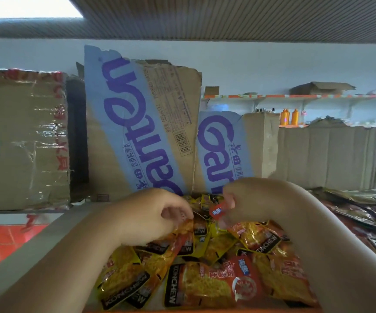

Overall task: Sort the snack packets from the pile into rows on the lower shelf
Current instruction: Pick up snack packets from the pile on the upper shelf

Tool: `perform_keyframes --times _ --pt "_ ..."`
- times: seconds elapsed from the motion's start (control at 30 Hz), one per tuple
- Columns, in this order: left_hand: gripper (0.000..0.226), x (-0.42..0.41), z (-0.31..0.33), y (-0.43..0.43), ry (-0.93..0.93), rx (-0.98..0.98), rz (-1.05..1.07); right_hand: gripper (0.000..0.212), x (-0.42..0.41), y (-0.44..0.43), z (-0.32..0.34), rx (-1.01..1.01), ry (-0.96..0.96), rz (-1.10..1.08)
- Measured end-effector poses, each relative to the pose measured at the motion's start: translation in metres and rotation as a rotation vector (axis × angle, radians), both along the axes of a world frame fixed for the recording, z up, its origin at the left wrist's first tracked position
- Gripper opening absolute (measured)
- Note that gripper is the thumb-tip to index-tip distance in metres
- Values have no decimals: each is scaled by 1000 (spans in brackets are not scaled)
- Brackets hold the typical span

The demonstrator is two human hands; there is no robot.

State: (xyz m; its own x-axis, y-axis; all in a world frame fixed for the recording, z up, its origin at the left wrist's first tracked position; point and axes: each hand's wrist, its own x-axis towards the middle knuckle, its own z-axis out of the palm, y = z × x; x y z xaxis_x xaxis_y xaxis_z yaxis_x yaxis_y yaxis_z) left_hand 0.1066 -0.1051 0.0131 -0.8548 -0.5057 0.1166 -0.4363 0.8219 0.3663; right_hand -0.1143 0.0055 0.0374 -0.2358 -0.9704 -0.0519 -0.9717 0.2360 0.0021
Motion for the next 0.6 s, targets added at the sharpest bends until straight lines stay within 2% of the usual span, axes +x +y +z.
perform_keyframes --times 0.07,0.17,0.23,0.37,0.5,0.6 --pt "25 -2 -3 -2 0 -90 62 61 6 5 4 103 58 -24" --pt "54 -3 -7 -6 -112 -181 176 54 14 5 3 161 168 -7" --pt "57 -2 -8 -5 -146 -161 226 44 14 5 3 105 155 0" --pt "49 -3 -8 -4 -83 -106 232 25 3 6 5 -159 37 21" --pt "55 -2 -6 -2 -45 -134 247 33 -3 4 2 -471 -118 22" --pt "54 -1 -3 2 20 -224 248 35 -3 2 2 -670 -224 35"
